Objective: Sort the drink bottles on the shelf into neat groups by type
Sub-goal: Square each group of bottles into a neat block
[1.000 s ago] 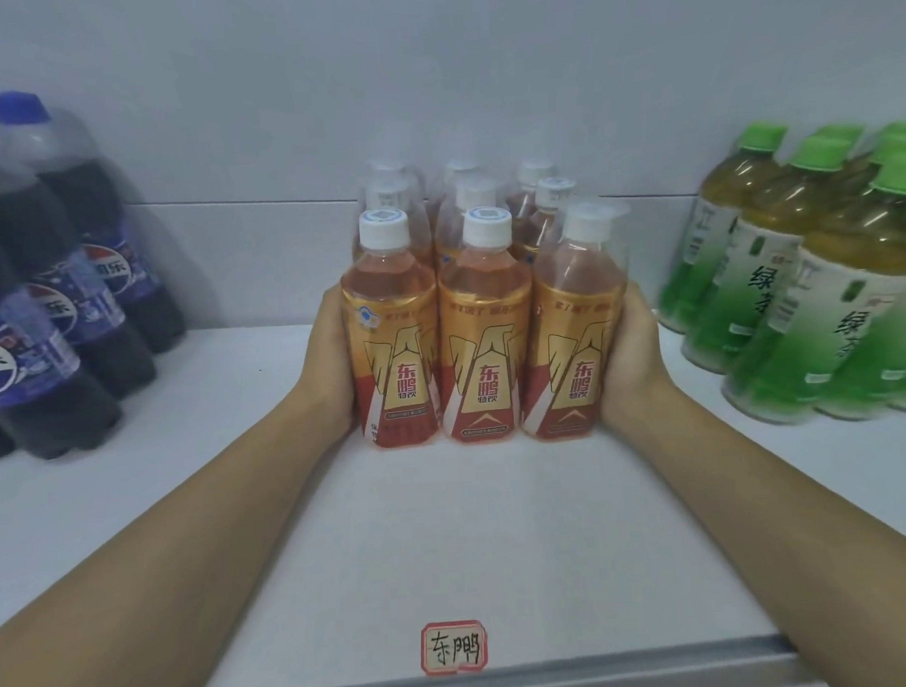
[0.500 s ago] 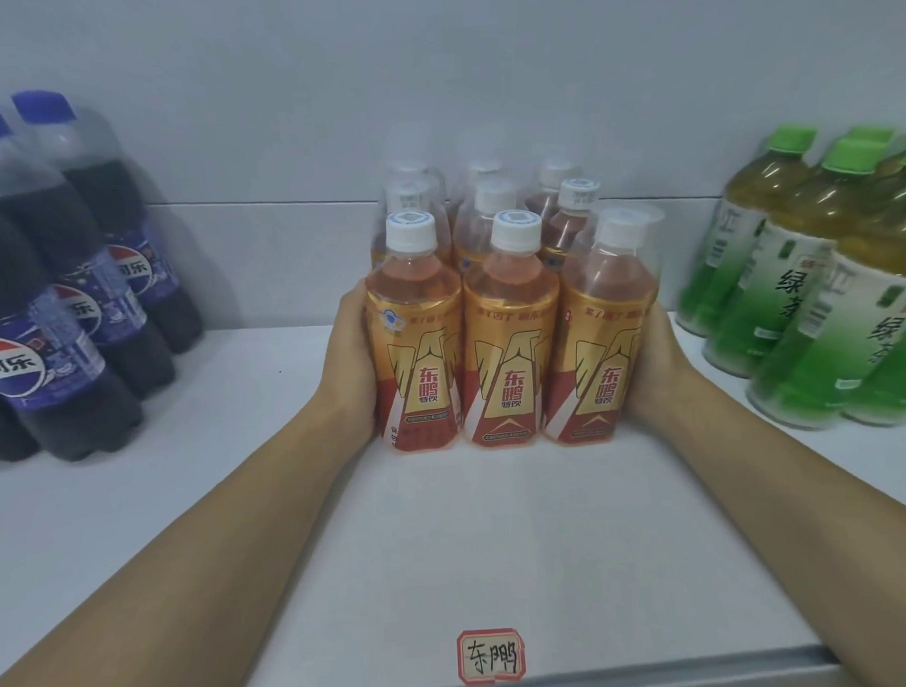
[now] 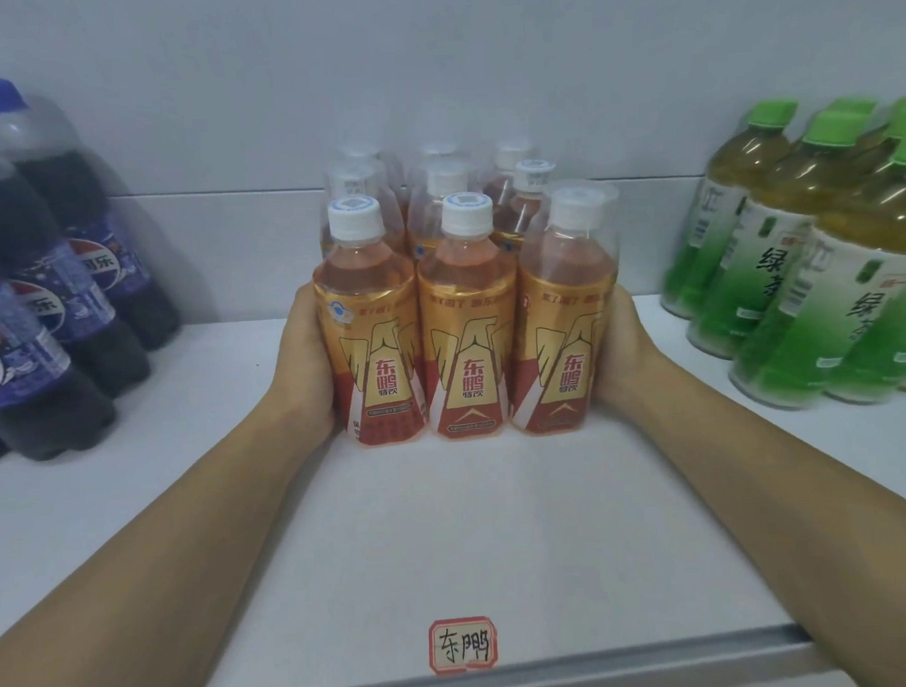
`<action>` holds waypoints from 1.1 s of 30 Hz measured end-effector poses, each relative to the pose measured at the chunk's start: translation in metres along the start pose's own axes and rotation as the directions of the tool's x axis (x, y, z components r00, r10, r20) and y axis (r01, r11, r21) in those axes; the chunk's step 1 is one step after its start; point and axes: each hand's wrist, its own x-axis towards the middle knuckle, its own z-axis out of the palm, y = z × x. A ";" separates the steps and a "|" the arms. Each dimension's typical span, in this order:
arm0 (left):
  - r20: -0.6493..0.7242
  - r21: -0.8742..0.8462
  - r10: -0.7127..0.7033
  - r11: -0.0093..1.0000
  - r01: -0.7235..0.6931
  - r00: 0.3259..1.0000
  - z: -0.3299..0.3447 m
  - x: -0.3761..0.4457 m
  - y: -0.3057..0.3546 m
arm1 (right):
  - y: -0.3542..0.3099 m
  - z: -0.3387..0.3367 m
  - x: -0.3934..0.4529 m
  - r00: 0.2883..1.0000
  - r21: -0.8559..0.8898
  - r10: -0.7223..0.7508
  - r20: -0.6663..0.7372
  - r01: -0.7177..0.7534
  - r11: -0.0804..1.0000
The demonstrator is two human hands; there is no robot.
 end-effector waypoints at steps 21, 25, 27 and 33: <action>0.001 -0.014 -0.016 1.000 0.016 1.000 0.004 -0.002 0.001 | -0.001 0.001 -0.004 0.999 0.031 -0.038 -0.038 0.039 0.999; -0.030 -0.016 -0.013 1.000 0.013 0.999 0.001 0.000 0.000 | 0.000 0.001 -0.003 0.997 0.042 -0.054 -0.054 0.057 0.997; -0.020 -0.032 -0.011 0.999 0.010 1.000 0.002 -0.001 0.000 | 0.000 0.002 -0.005 0.996 0.030 -0.071 -0.047 0.073 0.997; -0.027 -0.053 -0.003 0.999 0.001 1.000 0.006 -0.001 -0.001 | 0.000 0.002 -0.008 0.996 0.015 -0.083 -0.031 0.083 0.996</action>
